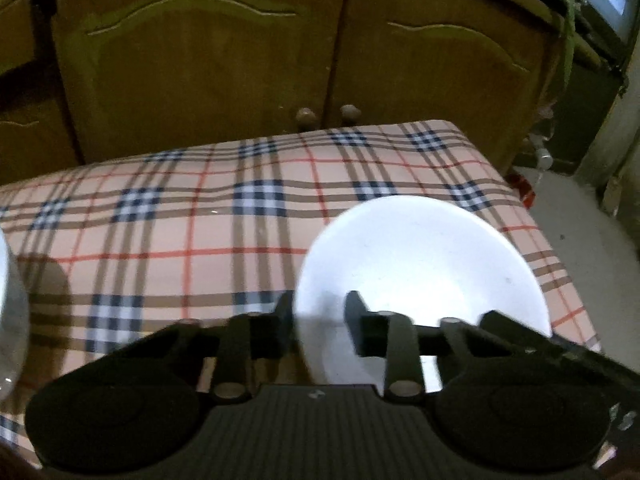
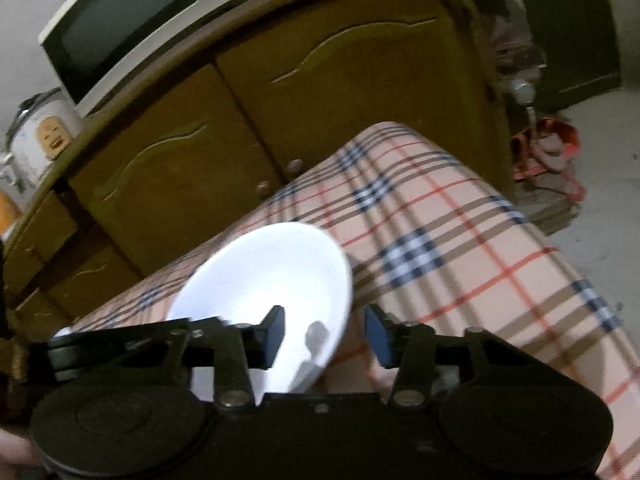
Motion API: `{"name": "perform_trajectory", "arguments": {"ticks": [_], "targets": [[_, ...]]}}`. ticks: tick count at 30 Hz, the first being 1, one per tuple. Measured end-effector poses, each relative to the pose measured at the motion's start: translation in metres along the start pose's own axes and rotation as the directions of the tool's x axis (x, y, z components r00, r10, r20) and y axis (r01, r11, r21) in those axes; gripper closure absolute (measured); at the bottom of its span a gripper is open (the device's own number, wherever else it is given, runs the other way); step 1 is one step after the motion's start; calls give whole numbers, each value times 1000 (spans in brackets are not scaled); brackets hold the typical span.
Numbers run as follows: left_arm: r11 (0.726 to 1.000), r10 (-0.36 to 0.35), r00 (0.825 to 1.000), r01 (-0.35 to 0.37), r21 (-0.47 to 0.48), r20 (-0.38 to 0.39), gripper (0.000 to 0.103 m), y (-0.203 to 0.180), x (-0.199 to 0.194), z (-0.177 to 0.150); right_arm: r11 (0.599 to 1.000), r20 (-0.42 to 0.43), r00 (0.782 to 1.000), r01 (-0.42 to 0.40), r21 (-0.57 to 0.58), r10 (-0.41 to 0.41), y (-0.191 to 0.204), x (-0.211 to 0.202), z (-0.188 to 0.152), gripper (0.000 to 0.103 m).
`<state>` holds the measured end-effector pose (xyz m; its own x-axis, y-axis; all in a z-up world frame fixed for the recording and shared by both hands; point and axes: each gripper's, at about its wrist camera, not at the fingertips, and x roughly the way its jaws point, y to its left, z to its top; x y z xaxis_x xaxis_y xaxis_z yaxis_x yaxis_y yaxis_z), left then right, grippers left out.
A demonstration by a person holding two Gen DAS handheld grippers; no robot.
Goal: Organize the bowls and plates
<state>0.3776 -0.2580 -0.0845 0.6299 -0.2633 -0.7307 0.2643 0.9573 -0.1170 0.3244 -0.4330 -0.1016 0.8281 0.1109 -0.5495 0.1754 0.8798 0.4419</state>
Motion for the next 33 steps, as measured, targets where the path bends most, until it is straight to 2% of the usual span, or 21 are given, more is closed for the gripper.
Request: {"name": "perform_trajectory", "arguments": {"ticks": [2,5,12,18,25,33], "targets": [[1000,11,1000,-11,-11,8,77,-2,-2,-2,1000,4,1000,5,-14,-5,4,0,-2,61],[999,1,1000,-1,-38,13,80,1,-7,-5,1000,13,1000,22,20,-22,-3,-3,-2,84],[999,2,999,-1,-39,47,81,-4,-37,-5,999,30,999,37,-31,-36,11,-26,7,84],[1000,-2,996,3,-16,87,81,-10,-80,-5,998,51,998,32,-59,-29,30,-65,15,84],[999,-39,990,41,-13,137,81,-21,-144,-17,994,130,990,60,-94,-48,57,-136,14,84],[998,-42,983,31,61,181,81,-35,-210,-47,991,182,981,83,-106,-63,72,-216,-15,83]]}}
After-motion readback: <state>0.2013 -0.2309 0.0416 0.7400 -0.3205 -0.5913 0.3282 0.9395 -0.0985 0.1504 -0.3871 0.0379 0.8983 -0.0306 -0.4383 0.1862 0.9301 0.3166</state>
